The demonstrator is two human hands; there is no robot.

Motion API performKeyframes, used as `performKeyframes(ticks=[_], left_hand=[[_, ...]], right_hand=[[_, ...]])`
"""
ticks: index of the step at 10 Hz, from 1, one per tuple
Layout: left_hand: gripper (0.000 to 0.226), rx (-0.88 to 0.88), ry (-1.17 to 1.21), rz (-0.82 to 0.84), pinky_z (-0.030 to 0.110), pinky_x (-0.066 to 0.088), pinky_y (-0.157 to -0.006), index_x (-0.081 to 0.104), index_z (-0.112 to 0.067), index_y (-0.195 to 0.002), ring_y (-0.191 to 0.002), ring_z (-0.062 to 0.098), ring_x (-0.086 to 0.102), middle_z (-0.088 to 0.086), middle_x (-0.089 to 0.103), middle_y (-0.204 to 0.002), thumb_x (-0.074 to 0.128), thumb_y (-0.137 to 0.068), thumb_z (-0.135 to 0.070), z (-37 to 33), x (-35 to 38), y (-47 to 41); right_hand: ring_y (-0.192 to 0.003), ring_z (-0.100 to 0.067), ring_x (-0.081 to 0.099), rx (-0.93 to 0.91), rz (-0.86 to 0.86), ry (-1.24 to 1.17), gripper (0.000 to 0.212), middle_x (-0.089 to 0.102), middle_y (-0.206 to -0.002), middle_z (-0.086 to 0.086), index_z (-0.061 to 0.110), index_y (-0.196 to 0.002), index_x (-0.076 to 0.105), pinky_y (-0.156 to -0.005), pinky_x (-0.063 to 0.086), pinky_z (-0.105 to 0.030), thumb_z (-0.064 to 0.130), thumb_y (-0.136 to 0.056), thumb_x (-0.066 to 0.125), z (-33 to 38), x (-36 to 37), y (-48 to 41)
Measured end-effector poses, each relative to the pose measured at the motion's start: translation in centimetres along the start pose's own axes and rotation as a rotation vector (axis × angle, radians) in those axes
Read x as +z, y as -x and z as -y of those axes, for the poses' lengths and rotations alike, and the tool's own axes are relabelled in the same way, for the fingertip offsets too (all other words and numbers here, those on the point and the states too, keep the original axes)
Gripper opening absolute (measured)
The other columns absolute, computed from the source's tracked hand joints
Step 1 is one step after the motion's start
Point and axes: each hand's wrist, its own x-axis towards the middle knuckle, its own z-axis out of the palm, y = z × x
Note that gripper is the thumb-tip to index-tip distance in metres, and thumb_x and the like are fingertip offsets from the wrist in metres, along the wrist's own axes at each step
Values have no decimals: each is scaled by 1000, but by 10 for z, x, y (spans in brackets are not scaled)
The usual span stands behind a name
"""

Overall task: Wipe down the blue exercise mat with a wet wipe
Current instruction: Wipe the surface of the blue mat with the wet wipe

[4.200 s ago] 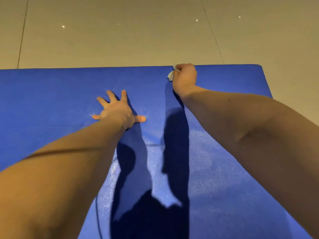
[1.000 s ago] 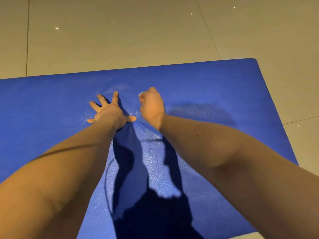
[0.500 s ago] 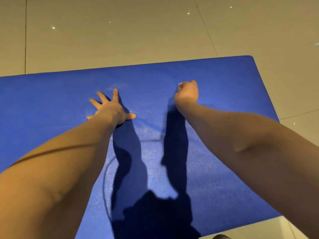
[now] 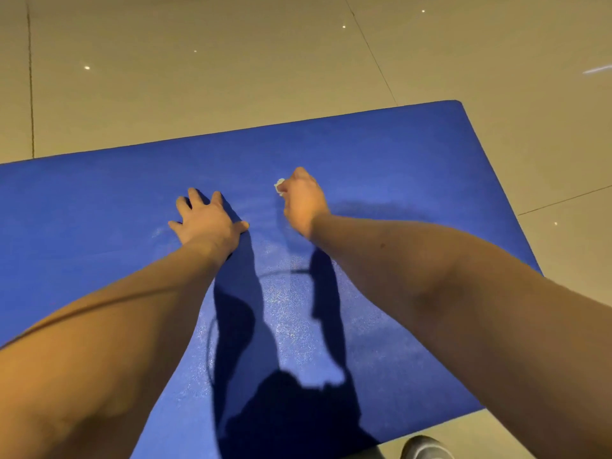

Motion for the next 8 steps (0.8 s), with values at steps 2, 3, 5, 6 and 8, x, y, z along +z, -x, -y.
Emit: performKeyframes(ticks=[2, 3, 5, 6, 8], left_hand=[[103, 28, -38, 66, 53, 45, -103, 20, -25, -156, -143, 38, 17, 7, 12, -161, 64, -78, -77, -2, 13, 32], [118, 23, -70, 102, 56, 45, -104, 9, -28, -160, -147, 39, 10, 4, 2, -164, 68, -72, -79, 1, 18, 38], [126, 3, -118, 107, 59, 43, -106, 1, -26, -161, -148, 41, 7, 6, -3, -164, 70, -70, -79, -5, 22, 37], [127, 14, -128, 105, 59, 43, -106, 0, -26, -161, -148, 41, 7, 7, -4, -165, 68, -70, -80, -5, 22, 37], [123, 16, -114, 128, 58, 41, -109, -3, -28, -161, -151, 39, 0, 4, -10, -167, 66, -73, -79, -2, 17, 42]], right_hand=[[-111, -30, 51, 277, -17, 164, 29, 52, -122, -16, 13, -116, 67, -89, 39, -27, 6, -90, 55, -86, -29, 15], [-80, -23, 47, 530, -75, -133, 11, 51, -93, -7, 15, -97, 57, -59, 38, -13, 8, -89, 53, -52, -21, 21], [-95, -27, 49, 192, -20, -217, 23, 51, -109, -12, 9, -107, 66, -89, 48, -38, 3, -88, 56, 32, 13, 30], [-95, -31, 54, 97, 69, -211, 18, 50, -110, -14, 5, -101, 65, -83, 49, -40, -1, -89, 54, 43, 19, 35], [-97, -30, 54, 66, 17, -167, 24, 48, -109, -13, 12, -110, 67, -77, 42, -30, 5, -93, 52, 0, 0, 33]])
